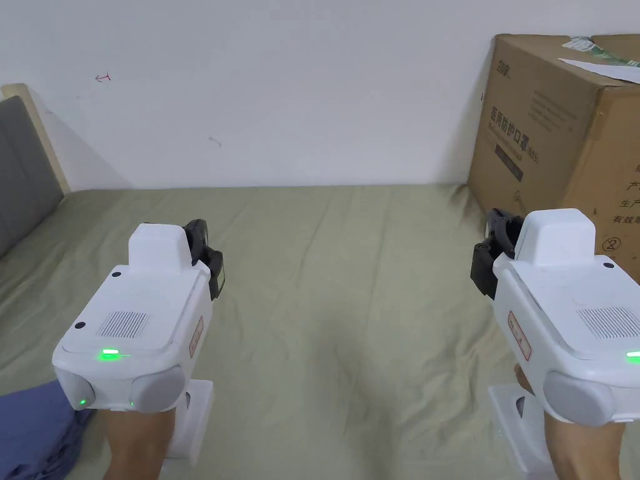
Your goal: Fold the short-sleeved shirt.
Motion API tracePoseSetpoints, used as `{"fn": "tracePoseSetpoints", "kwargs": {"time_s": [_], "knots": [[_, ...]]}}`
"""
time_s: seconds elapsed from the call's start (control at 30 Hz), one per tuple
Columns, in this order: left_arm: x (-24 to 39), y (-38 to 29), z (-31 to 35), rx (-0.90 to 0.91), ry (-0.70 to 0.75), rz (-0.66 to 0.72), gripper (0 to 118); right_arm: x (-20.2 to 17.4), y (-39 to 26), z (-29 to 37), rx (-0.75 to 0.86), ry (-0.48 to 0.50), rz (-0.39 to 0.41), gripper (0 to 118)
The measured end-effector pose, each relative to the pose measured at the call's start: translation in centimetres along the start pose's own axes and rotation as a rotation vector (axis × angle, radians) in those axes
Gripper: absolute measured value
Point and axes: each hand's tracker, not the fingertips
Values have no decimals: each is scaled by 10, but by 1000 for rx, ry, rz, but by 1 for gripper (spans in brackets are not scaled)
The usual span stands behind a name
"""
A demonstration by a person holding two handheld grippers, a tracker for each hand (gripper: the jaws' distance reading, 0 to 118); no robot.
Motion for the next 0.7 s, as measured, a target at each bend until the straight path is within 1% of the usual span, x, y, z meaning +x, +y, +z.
{"fn": "tracePoseSetpoints", "kwargs": {"time_s": [0.7], "knots": [[-2,-4,-3,-14,1,-11,0,-3,-1,1,-3,4,11,0]]}}
